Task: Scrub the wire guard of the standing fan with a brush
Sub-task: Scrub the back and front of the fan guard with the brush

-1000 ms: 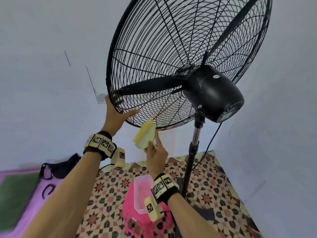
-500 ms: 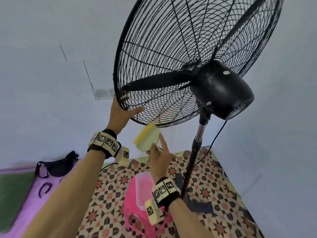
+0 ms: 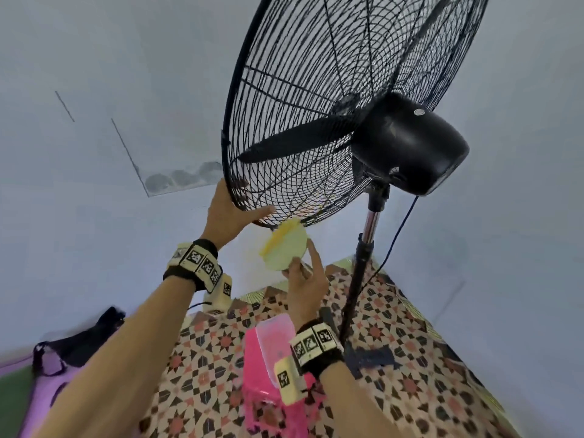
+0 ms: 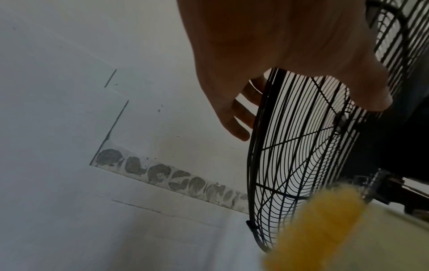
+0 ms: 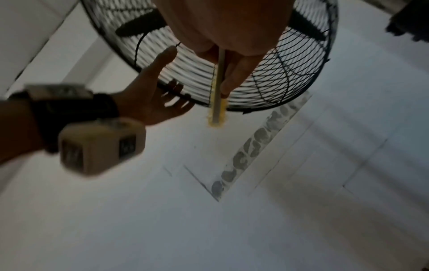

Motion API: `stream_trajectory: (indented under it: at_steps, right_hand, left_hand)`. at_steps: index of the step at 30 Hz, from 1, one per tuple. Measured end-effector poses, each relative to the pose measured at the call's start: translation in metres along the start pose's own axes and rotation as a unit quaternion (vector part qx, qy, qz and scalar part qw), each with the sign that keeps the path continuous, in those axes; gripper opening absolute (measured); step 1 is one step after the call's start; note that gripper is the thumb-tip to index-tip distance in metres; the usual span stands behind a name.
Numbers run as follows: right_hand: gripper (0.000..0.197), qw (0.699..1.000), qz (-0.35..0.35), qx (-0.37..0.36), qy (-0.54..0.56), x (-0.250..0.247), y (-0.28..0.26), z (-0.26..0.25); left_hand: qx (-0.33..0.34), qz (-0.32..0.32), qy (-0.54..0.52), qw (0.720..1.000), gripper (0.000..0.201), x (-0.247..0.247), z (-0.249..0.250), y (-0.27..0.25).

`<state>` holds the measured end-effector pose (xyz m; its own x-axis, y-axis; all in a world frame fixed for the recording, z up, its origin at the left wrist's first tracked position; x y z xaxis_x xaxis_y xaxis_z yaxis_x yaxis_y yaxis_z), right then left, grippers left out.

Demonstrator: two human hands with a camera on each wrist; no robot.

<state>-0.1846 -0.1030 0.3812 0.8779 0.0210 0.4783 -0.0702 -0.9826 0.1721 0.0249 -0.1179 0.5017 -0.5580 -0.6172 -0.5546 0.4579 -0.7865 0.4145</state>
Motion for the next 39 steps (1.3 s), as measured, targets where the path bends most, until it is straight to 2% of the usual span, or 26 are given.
stream_trajectory:
  at_steps: [2,4,6,10,12,14,15,18,20,22,24,27,29,31,36,39]
  right_hand:
    - [0.049,0.998,0.051,-0.025,0.014,-0.001,0.012,-0.008]
    - [0.050,0.998,0.053,-0.034,0.029,0.006,0.016,-0.011]
    - [0.048,0.998,0.043,-0.013,0.037,0.015,0.007,-0.002]
    - [0.043,0.996,0.009,0.064,0.053,0.018,-0.010,0.029]
    - [0.040,0.987,-0.005,0.133,0.086,0.023,-0.007,0.037]
    - [0.028,0.975,-0.043,0.203,0.084,0.037,-0.002,0.044]
    - [0.020,0.973,-0.061,0.217,0.058,0.045,0.001,0.048]
    - [0.008,0.972,-0.067,0.224,0.039,0.054,0.005,0.051]
    - [0.010,0.971,-0.018,0.225,0.084,0.046,0.003,0.051]
    - [0.012,0.964,0.063,0.216,0.138,0.029,-0.003,0.050]
    - [0.012,0.963,0.104,0.207,0.140,0.018,-0.011,0.056]
    - [0.003,0.974,0.021,0.214,0.073,0.032,-0.015,0.059]
    - [0.005,0.979,-0.028,0.197,0.049,0.046,-0.009,0.053]
    - [0.007,0.981,-0.012,0.185,0.053,0.051,-0.002,0.049]
    - [0.017,0.974,0.115,0.136,0.137,0.030,-0.019,0.049]
    - [0.011,0.981,0.071,0.162,0.074,0.034,-0.024,0.058]
  left_hand:
    - [0.008,0.000,0.019,1.000,0.090,-0.001,-0.001,0.001]
    - [0.013,0.001,0.027,1.000,0.091,-0.002,-0.005,0.002]
    - [0.013,-0.009,0.024,1.000,0.090,-0.003,-0.007,0.004]
    - [0.031,-0.036,0.022,0.999,0.090,-0.009,-0.005,0.009]
    - [0.037,-0.053,0.029,0.998,0.087,-0.010,-0.004,0.011]
    - [0.039,-0.068,0.040,0.996,0.081,-0.011,-0.006,0.013]
    - [0.040,-0.074,0.043,0.996,0.079,-0.012,-0.007,0.014]
    - [0.044,-0.085,0.050,0.994,0.079,-0.017,-0.006,0.017]
    - [0.046,-0.086,0.052,0.994,0.080,-0.018,-0.003,0.017]
    - [0.049,-0.087,0.052,0.994,0.080,-0.017,0.000,0.016]
    - [0.053,-0.081,0.051,0.994,0.079,-0.017,0.000,0.015]
    - [0.052,-0.080,0.047,0.994,0.080,-0.018,-0.001,0.013]
    - [0.053,-0.082,0.046,0.994,0.082,-0.019,-0.001,0.011]
    - [0.054,-0.081,0.045,0.994,0.082,-0.020,0.001,0.010]
    - [0.056,-0.082,0.040,0.994,0.084,-0.018,0.004,0.011]
    - [0.049,-0.077,0.034,0.995,0.081,-0.019,-0.003,0.009]
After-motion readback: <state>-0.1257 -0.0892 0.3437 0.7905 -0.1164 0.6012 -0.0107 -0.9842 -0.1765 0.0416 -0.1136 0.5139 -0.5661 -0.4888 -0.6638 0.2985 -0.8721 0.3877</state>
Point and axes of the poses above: each hand's wrist, its own y-axis towards the middle knuckle, its own x-axis out of the palm, z = x × y, the point moved 5 cm from there along y, towards the middle knuckle, and after that the axes turned 10 degrees about y, right-handed, at the moved point
